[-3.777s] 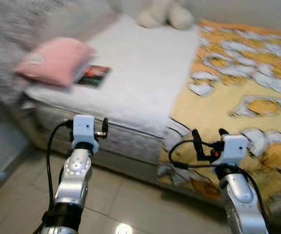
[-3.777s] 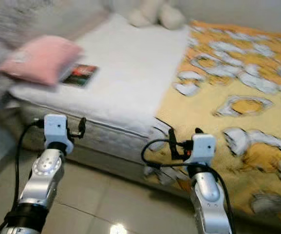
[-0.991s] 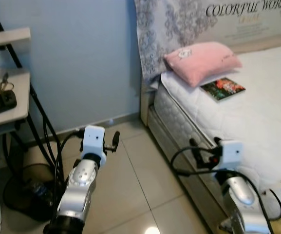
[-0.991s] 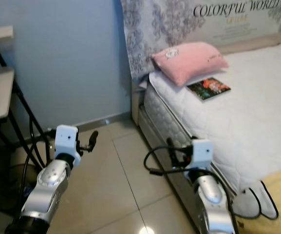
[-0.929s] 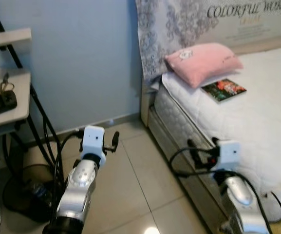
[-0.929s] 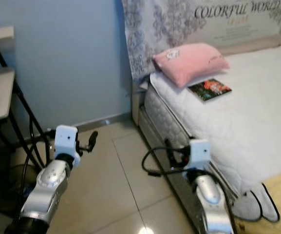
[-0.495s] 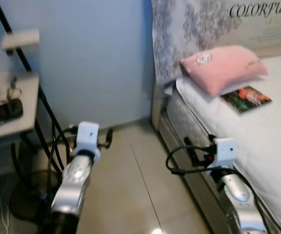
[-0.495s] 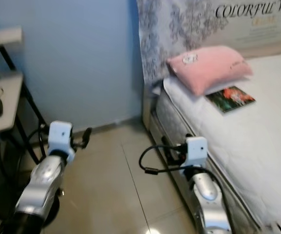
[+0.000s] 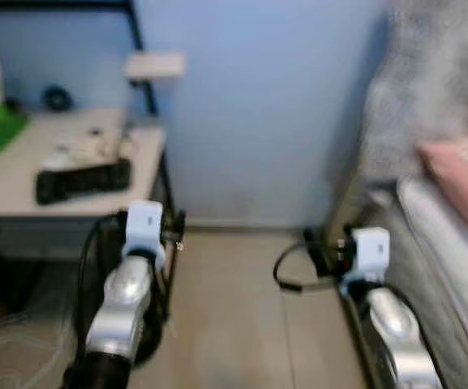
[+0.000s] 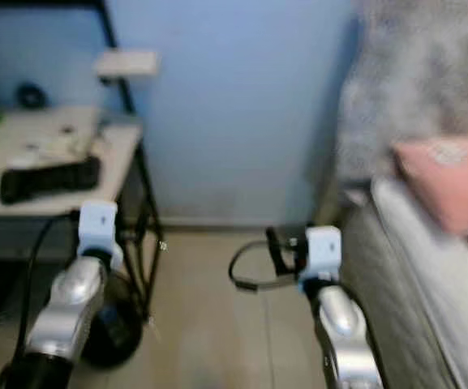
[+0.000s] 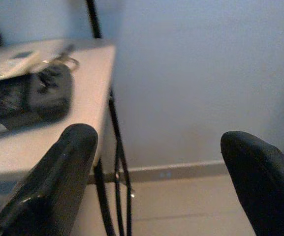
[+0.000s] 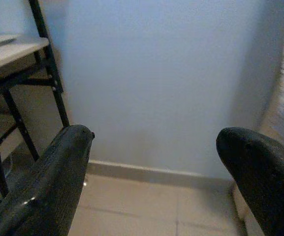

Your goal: Clean up the room

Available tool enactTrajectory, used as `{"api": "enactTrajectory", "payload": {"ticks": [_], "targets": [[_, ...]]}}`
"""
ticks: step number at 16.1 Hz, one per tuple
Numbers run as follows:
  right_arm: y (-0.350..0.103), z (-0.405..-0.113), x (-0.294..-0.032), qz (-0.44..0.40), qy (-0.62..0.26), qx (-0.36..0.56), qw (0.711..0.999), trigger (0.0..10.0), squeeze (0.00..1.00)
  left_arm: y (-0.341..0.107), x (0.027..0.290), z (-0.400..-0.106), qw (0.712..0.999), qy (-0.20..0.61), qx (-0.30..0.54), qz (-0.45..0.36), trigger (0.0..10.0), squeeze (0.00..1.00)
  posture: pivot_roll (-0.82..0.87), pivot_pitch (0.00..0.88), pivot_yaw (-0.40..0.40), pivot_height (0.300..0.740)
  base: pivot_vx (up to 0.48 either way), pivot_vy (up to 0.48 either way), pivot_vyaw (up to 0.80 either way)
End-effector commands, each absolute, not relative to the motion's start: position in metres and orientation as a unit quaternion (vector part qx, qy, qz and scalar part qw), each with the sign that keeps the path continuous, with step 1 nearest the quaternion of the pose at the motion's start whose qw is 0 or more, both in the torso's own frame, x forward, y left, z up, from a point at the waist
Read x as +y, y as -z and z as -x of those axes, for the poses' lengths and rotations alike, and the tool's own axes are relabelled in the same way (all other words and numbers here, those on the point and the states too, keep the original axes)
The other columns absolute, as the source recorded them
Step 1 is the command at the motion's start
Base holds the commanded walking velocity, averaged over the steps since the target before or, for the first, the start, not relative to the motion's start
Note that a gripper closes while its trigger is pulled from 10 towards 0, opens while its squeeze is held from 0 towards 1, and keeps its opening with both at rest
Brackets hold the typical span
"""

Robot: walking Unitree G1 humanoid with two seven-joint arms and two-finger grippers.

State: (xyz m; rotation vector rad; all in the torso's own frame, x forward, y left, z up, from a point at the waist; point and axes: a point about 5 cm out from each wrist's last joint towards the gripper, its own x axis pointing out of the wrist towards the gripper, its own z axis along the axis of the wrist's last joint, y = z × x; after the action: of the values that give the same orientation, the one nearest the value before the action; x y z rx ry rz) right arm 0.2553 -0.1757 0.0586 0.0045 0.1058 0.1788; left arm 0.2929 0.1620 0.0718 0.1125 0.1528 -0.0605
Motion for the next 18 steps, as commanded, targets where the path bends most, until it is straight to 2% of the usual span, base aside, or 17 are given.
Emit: {"api": "enactTrajectory", "payload": {"ticks": [1,4,8,12,15,18], "targets": [[-0.055,-0.252,-0.186,-0.01,-0.068,0.057,0.996,10.0,0.03,-0.075,0.159,-0.293,0.994,0.047,0.066,-0.071,10.0,0.0,-0.04,0.0,0.01,0.74,0.465,0.0,0.66],[-0.052,-0.249,-0.189,-0.006,-0.054,0.062,0.997,10.0,0.0,-0.076,0.156,-0.298,0.99,0.087,0.067,-0.093,10.0,0.0,-0.04,0.0,0.018,0.74,0.153,0.0,0.2],[-0.052,-0.249,-0.189,-0.006,-0.054,0.062,0.997,10.0,0.0,-0.076,0.156,-0.298,0.99,0.087,0.067,-0.093,10.0,0.0,-0.04,0.0,0.018,0.74,0.0,0.0,0.0],[-0.046,-0.245,-0.185,-0.002,-0.039,0.06,0.997,10.0,0.01,-0.078,0.152,-0.301,0.988,0.117,0.061,-0.079,10.0,0.0,-0.05,0.0,0.044,0.74,0.419,0.0,-0.78],[-0.041,-0.241,-0.187,0.003,-0.039,0.064,0.997,10.0,0.02,-0.077,0.154,-0.3,0.99,0.107,0.061,-0.07,10.0,0.0,-0.05,0.0,0.043,0.74,0.0,0.0,-0.25],[-0.043,-0.243,-0.19,0.001,-0.034,0.064,0.997,10.0,0.0,-0.071,0.161,-0.289,0.997,0.038,0.064,-0.033,10.0,0.0,-0.05,0.0,0.034,0.74,0.0,0.0,0.0]]}}
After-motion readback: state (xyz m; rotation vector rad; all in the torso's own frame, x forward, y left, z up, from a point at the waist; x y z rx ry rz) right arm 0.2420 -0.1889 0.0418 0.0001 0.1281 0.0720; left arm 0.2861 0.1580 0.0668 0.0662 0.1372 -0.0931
